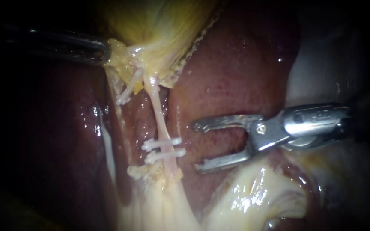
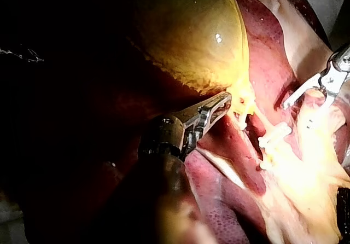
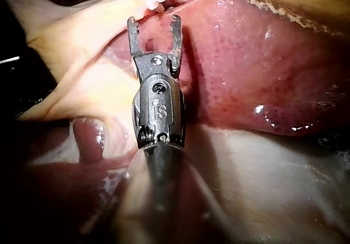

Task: Going back second clip right tube

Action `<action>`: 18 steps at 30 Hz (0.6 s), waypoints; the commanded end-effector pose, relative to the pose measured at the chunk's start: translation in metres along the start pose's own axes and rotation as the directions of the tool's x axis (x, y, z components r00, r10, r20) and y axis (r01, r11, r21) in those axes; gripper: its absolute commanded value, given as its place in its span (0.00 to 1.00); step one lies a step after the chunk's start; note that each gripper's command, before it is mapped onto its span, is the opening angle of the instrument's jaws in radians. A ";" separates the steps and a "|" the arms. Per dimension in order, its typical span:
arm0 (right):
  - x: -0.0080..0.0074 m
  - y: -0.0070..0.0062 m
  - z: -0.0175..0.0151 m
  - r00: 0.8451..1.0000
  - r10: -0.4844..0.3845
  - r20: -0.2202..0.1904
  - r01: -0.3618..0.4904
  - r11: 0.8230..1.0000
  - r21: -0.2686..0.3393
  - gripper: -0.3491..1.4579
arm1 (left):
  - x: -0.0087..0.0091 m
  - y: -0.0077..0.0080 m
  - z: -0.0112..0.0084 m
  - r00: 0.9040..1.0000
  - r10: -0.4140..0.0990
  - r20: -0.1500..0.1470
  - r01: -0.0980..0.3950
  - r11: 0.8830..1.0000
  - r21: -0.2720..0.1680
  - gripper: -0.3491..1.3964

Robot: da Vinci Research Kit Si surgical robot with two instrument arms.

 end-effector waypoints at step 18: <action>0.0007 -0.0004 -0.0034 0.997 -0.017 0.078 0.025 0.994 -0.104 0.47 | 0.0012 -0.0002 0.0026 1.000 0.001 -0.007 -0.001 1.000 0.019 0.00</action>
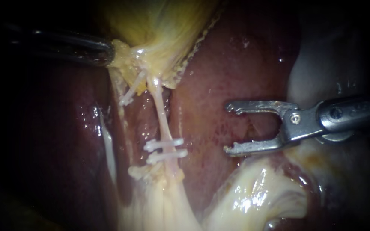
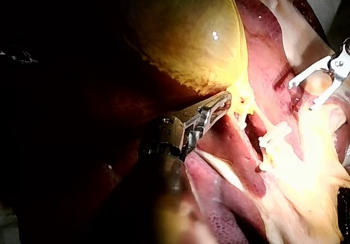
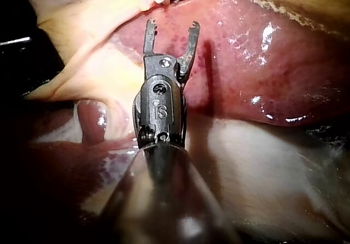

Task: Going back second clip right tube

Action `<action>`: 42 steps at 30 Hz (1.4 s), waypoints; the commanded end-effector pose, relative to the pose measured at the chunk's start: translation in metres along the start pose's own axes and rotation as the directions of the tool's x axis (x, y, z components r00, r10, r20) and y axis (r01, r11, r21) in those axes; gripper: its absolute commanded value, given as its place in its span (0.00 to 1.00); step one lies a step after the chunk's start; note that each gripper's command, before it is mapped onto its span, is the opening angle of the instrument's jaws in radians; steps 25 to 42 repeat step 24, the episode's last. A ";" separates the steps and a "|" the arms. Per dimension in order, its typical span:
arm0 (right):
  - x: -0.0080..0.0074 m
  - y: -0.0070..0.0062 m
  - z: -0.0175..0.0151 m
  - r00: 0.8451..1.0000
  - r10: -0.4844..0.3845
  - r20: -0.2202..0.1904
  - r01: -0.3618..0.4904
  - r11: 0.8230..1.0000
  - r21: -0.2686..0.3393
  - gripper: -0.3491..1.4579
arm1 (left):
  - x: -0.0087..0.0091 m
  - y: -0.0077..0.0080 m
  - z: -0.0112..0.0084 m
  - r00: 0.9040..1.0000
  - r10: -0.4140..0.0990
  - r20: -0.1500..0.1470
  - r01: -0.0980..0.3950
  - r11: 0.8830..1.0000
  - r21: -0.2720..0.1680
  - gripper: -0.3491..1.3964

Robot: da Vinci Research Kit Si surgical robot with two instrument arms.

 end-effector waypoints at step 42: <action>0.0001 -0.0005 0.0004 1.000 0.011 0.000 -0.011 1.000 0.003 0.47 | 0.0010 0.0002 0.0033 1.000 -0.001 -0.022 0.002 1.000 0.012 0.00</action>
